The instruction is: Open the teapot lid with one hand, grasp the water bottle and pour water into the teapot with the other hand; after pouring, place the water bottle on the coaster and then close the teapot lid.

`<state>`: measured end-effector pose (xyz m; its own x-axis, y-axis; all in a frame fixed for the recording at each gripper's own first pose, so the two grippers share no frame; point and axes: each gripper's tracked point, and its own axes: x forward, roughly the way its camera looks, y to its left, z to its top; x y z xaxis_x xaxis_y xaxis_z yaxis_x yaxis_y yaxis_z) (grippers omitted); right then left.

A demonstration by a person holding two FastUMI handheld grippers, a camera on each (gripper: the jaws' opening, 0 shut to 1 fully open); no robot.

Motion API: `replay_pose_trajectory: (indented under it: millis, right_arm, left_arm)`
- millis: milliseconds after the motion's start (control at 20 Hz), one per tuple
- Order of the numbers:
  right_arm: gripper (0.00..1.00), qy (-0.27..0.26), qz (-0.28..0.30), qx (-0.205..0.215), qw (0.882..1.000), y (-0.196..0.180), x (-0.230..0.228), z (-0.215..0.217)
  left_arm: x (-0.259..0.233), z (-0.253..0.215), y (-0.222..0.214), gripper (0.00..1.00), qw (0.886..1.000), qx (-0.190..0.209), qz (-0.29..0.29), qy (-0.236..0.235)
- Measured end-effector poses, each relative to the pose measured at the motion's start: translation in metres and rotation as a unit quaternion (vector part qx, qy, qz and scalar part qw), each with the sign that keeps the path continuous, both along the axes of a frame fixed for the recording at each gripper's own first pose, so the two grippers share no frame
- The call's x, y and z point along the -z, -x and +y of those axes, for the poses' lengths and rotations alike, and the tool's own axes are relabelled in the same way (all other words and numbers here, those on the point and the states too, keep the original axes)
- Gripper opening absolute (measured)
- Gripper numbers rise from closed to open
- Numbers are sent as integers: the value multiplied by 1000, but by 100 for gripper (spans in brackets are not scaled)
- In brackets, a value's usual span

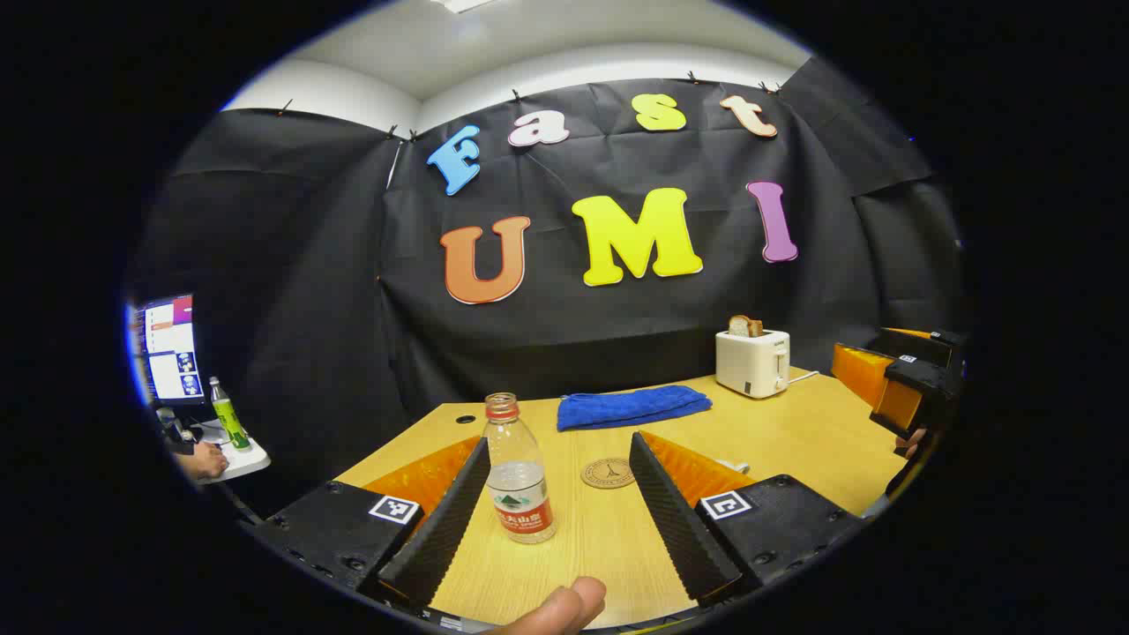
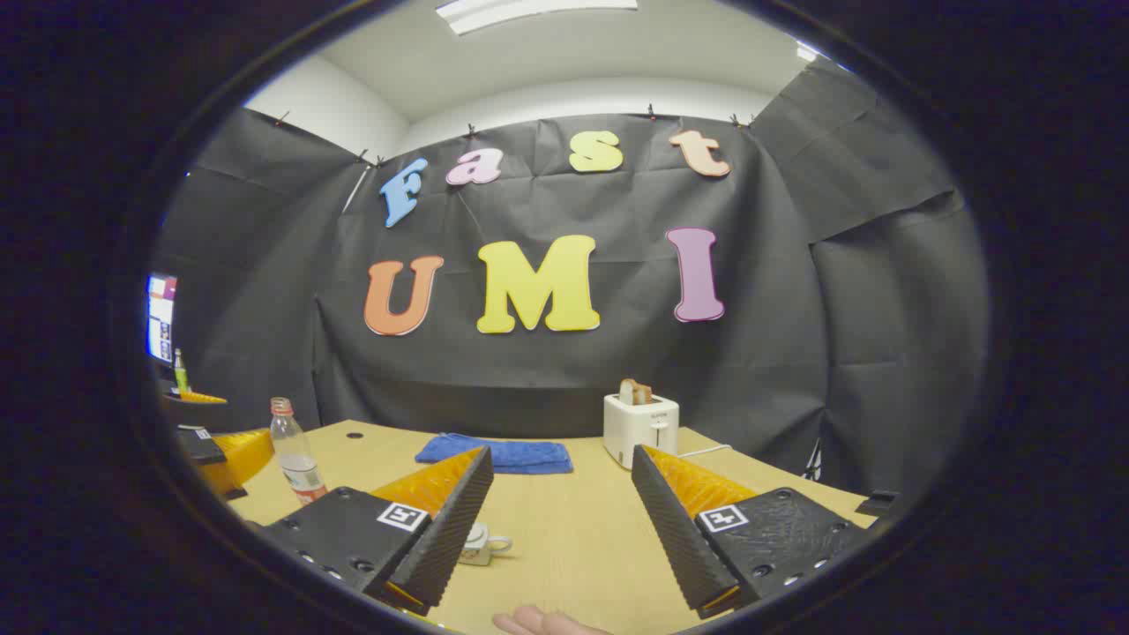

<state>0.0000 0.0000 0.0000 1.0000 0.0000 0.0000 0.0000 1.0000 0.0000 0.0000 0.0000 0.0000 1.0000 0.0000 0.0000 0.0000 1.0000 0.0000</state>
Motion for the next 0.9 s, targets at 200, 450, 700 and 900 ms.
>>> replay_pose_trajectory:
  millis: [200,450,700,900]
  right_arm:
    - [95,11,17,9,1000,-3,6,-12]
    - [95,18,7,20,1000,-2,2,-27]
    - [95,23,16,15,999,-4,7,-24]
    - [95,29,16,8,999,-6,11,-18]
  left_arm:
    - [10,10,-6,99,1000,-3,12,3]
    - [14,23,-8,99,1000,-19,18,16]
    - [20,27,-9,100,999,-26,26,17]
    - [22,22,-11,100,999,-18,25,14]
